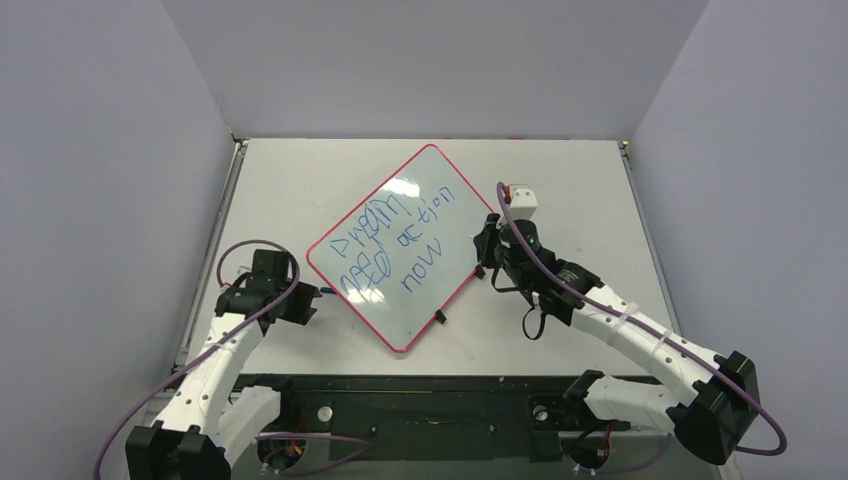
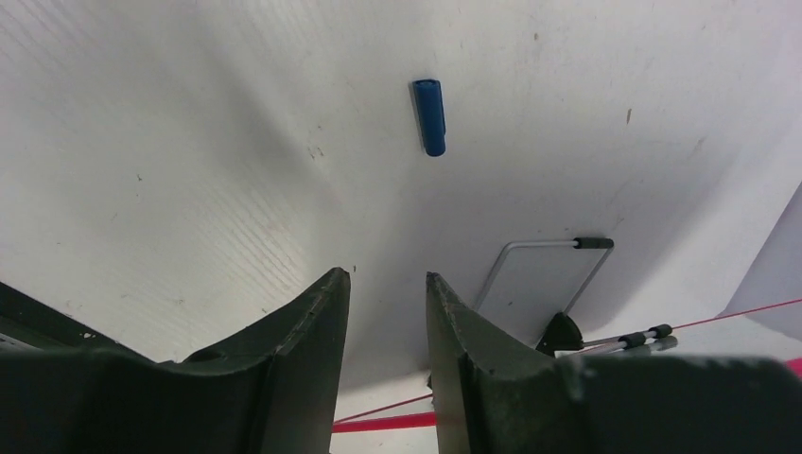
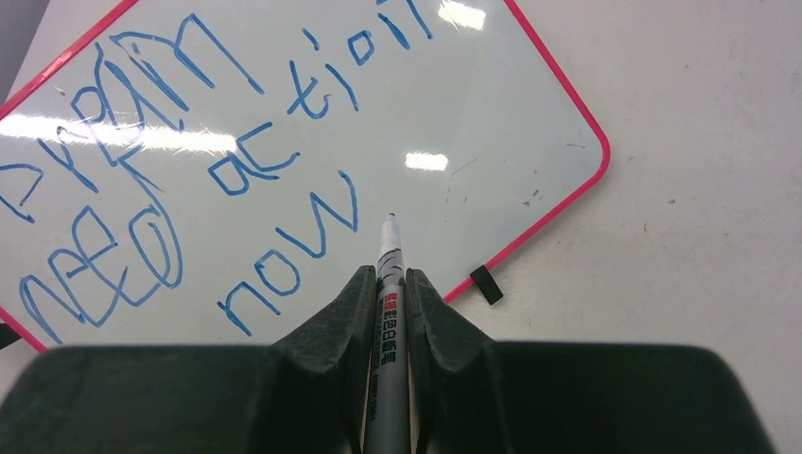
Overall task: Write a sentence on the whiteboard
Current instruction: Write a sentence on the whiteboard, then close the whiteboard marker at the center of the board.
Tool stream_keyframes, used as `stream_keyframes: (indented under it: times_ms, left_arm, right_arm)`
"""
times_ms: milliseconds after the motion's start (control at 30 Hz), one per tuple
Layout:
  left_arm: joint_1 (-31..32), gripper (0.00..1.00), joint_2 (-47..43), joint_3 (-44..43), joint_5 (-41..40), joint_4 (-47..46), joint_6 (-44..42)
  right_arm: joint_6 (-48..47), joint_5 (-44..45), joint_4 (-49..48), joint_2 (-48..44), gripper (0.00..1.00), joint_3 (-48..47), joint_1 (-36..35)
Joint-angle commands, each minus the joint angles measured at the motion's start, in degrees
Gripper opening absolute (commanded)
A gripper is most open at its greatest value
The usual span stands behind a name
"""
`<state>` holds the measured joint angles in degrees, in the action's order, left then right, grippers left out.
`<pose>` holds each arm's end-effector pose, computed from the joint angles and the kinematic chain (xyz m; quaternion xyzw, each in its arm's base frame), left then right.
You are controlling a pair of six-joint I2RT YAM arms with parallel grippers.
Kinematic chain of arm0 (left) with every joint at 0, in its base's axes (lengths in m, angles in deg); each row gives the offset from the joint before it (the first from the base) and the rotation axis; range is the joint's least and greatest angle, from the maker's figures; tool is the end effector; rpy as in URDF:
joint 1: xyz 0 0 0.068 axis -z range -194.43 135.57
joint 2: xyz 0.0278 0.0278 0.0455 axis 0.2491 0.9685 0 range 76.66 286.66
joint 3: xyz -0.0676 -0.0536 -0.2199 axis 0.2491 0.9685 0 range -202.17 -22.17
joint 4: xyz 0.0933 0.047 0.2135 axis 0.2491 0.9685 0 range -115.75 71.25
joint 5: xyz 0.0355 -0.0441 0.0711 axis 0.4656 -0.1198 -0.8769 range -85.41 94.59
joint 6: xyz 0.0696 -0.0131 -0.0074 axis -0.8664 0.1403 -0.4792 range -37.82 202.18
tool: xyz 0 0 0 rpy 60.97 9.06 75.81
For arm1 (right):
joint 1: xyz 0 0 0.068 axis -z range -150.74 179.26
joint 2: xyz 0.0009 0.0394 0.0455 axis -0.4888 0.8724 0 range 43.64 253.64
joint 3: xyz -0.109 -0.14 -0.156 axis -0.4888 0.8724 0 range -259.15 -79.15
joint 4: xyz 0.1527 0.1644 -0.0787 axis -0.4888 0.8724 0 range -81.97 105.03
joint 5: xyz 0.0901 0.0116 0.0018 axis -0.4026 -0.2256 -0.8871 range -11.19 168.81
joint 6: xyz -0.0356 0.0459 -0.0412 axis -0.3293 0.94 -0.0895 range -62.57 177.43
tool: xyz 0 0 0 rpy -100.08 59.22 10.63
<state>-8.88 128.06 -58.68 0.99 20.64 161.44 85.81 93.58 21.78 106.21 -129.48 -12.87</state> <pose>0.1698 -0.0128 0.1756 -0.5871 0.7701 -0.1447 0.2035 0.2033 0.1636 0.2689 -0.0331 0.8431 0.2144 0.4921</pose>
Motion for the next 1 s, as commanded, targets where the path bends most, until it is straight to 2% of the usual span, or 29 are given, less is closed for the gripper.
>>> stream_keyframes:
  times_ms: [0,267,833,967]
  left_arm:
    - [4.84,0.33,0.19,-2.81,-5.00,0.33,3.16]
    - [6.54,0.32,4.02,-5.64,-6.14,-2.72,0.99]
    - [10.28,0.32,18.51,-11.59,-6.99,-13.56,-2.73]
    - [10.41,0.32,20.99,-13.15,-7.94,-12.18,-3.84]
  right_arm:
    - [0.35,0.75,-1.70,1.36,0.00,-1.29,0.57]
    - [0.62,0.46,-1.85,2.22,0.00,-1.24,1.18]
    - [0.29,-0.93,-1.98,3.08,0.00,-0.76,3.26]
    - [0.11,-1.24,-1.83,2.93,0.00,-0.63,3.87]
